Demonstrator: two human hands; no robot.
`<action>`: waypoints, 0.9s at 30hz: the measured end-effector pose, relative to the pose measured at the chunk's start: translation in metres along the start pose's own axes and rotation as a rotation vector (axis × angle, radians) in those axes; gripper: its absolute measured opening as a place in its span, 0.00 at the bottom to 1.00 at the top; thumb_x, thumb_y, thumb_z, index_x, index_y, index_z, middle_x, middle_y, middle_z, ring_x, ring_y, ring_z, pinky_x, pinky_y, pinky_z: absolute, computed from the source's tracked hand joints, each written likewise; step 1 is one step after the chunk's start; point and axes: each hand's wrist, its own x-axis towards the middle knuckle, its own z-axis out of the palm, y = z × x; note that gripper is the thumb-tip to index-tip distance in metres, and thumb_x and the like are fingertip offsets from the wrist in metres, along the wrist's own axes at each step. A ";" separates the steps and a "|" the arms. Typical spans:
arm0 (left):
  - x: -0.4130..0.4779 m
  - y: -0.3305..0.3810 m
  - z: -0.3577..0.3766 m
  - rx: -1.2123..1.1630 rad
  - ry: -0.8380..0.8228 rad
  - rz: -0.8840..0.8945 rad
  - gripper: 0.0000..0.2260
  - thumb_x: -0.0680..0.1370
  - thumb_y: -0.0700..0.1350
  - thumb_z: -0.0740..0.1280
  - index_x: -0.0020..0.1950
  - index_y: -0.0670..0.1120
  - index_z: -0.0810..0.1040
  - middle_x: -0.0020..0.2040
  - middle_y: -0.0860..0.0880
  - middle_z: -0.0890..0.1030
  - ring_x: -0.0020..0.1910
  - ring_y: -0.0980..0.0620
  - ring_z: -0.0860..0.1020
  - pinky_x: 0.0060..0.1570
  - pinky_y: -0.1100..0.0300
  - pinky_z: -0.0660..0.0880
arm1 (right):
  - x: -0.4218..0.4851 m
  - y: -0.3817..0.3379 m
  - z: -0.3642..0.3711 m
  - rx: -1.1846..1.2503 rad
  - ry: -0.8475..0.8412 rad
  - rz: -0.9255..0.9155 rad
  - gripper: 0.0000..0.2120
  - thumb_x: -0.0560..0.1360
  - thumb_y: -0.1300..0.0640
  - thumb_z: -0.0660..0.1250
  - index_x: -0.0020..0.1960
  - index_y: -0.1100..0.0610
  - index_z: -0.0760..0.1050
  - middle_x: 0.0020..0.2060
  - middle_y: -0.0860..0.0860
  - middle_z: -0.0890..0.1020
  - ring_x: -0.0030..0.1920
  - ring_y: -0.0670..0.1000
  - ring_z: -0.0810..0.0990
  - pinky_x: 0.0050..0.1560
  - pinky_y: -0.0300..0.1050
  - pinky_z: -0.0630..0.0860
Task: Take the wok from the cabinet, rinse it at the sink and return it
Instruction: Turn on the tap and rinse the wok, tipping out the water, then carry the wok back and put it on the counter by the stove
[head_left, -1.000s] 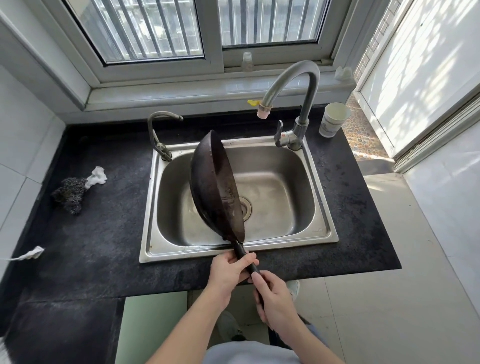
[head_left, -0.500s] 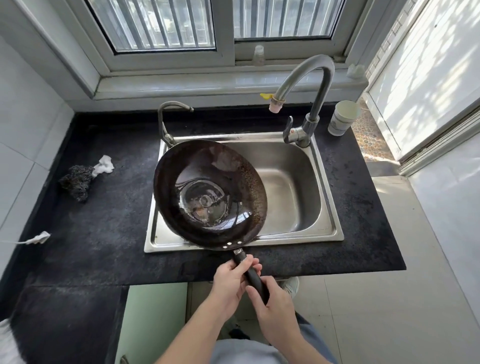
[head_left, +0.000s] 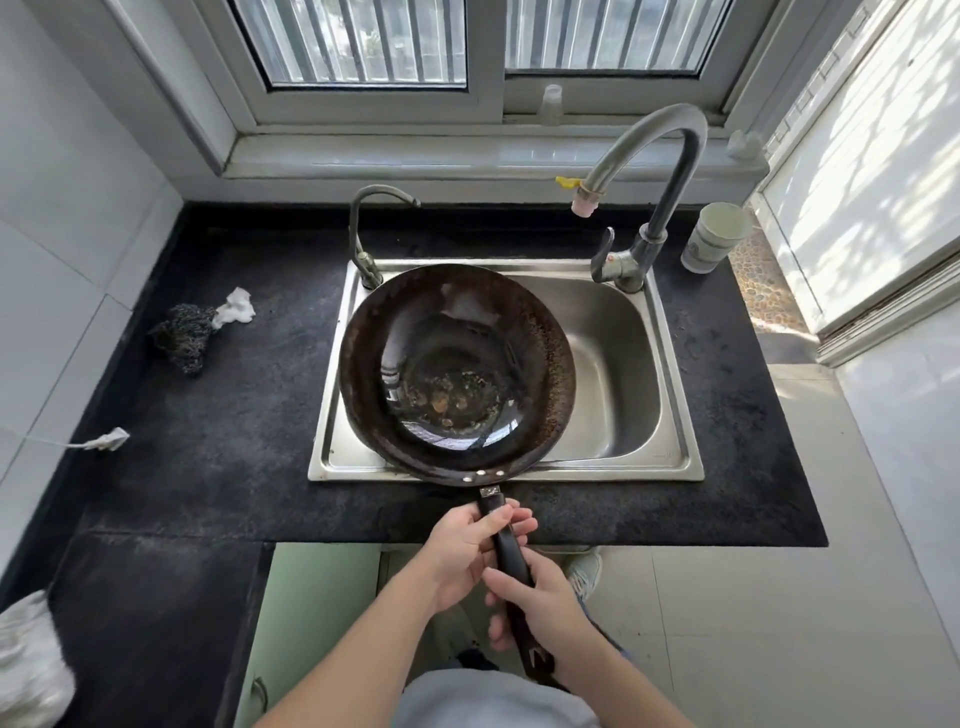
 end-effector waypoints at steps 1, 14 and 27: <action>0.000 0.001 -0.001 0.004 -0.009 -0.003 0.11 0.81 0.37 0.64 0.61 0.34 0.75 0.54 0.40 0.84 0.55 0.46 0.84 0.49 0.57 0.81 | 0.000 -0.001 0.000 0.006 -0.013 0.010 0.07 0.78 0.63 0.68 0.52 0.65 0.72 0.31 0.54 0.78 0.22 0.51 0.75 0.21 0.41 0.74; 0.002 -0.004 0.006 -0.002 0.048 0.054 0.10 0.79 0.35 0.66 0.60 0.33 0.77 0.54 0.38 0.84 0.51 0.45 0.85 0.51 0.55 0.82 | -0.003 -0.006 0.008 -0.309 0.137 -0.128 0.08 0.79 0.57 0.68 0.42 0.59 0.73 0.22 0.48 0.73 0.19 0.49 0.69 0.20 0.39 0.68; -0.027 -0.024 0.035 0.041 0.071 0.224 0.14 0.76 0.35 0.71 0.59 0.31 0.76 0.44 0.40 0.84 0.42 0.48 0.82 0.48 0.57 0.80 | -0.039 -0.018 -0.010 -0.430 0.141 -0.170 0.09 0.76 0.57 0.69 0.40 0.59 0.75 0.22 0.51 0.75 0.20 0.51 0.72 0.23 0.43 0.70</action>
